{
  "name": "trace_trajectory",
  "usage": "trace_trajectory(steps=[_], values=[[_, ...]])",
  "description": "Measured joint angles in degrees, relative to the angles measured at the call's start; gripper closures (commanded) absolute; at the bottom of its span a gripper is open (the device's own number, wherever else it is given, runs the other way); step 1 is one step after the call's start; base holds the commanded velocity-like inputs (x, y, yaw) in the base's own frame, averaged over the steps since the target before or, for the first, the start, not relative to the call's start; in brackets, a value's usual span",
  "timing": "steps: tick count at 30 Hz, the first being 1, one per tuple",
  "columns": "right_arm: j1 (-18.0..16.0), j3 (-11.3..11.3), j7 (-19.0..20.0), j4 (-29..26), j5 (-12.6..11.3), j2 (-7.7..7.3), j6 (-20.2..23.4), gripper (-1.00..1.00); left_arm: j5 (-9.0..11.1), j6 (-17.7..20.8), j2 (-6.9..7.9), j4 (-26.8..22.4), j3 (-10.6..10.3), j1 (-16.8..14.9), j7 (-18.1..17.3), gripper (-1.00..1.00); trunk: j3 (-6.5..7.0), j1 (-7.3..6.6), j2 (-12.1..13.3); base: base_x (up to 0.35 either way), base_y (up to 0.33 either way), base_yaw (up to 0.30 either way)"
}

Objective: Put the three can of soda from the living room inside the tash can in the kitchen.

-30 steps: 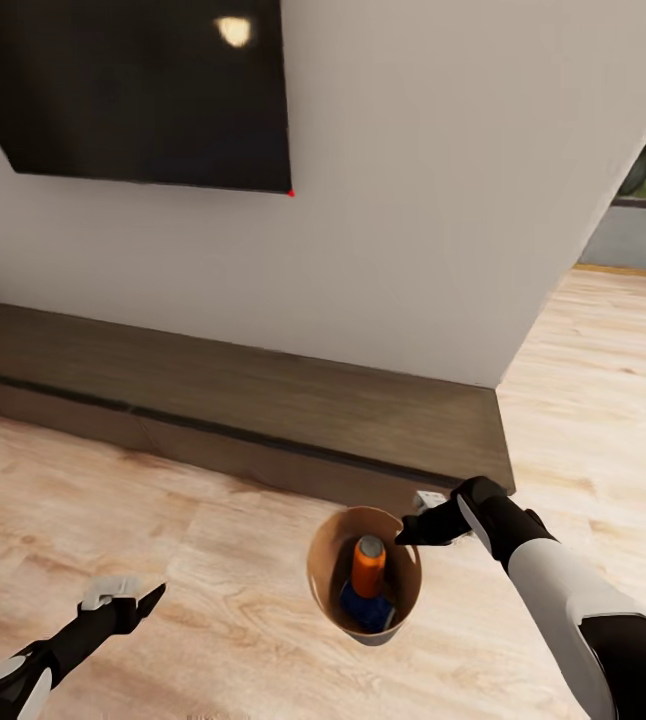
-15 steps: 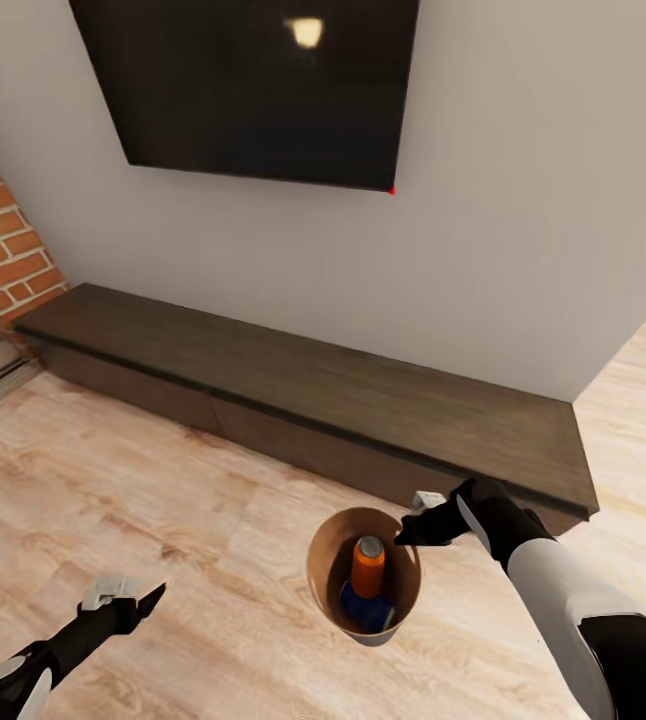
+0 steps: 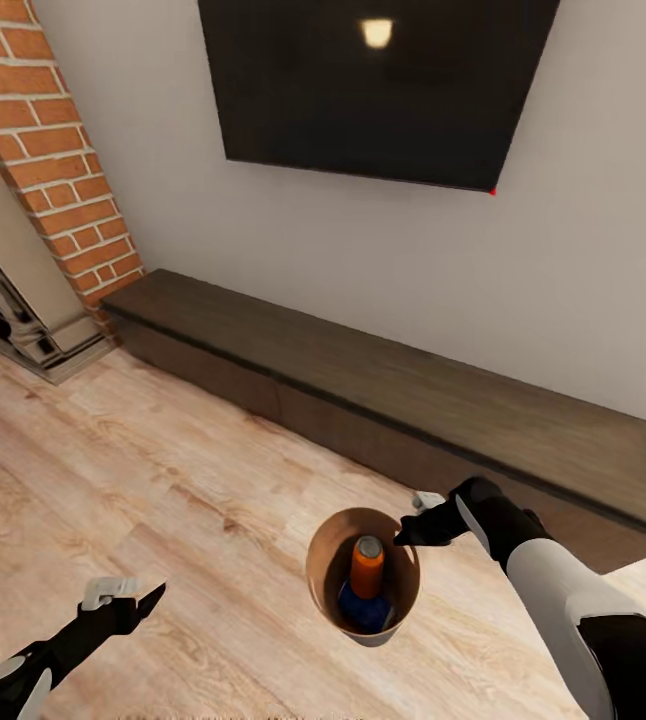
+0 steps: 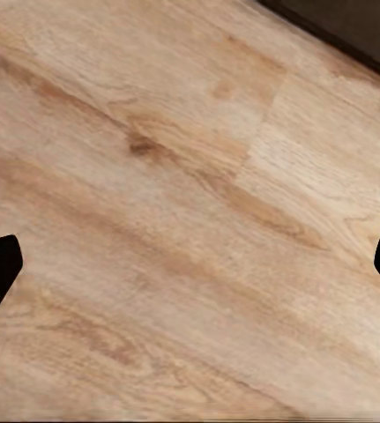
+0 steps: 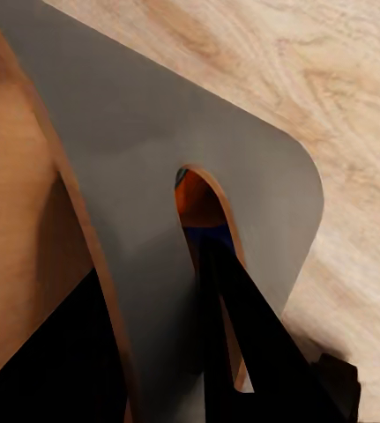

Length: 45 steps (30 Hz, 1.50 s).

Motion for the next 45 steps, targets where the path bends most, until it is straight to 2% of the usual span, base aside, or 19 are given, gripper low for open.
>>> trace_trajectory(steps=[22,45], values=[[0.08,0.01,-0.09,0.13,0.12,0.40,-0.04,1.00,-0.04,-0.04,0.00,0.05,0.00,-0.03,0.03,-1.00,-0.02,0.00,0.00,-0.016,0.284,0.243],[0.70,0.02,0.26,0.17,0.05,1.41,-0.68,1.00,-0.05,-0.07,0.00,0.96,-0.08,-0.07,1.64,-1.00,-0.05,0.00,0.00,0.028,0.284,0.013]])
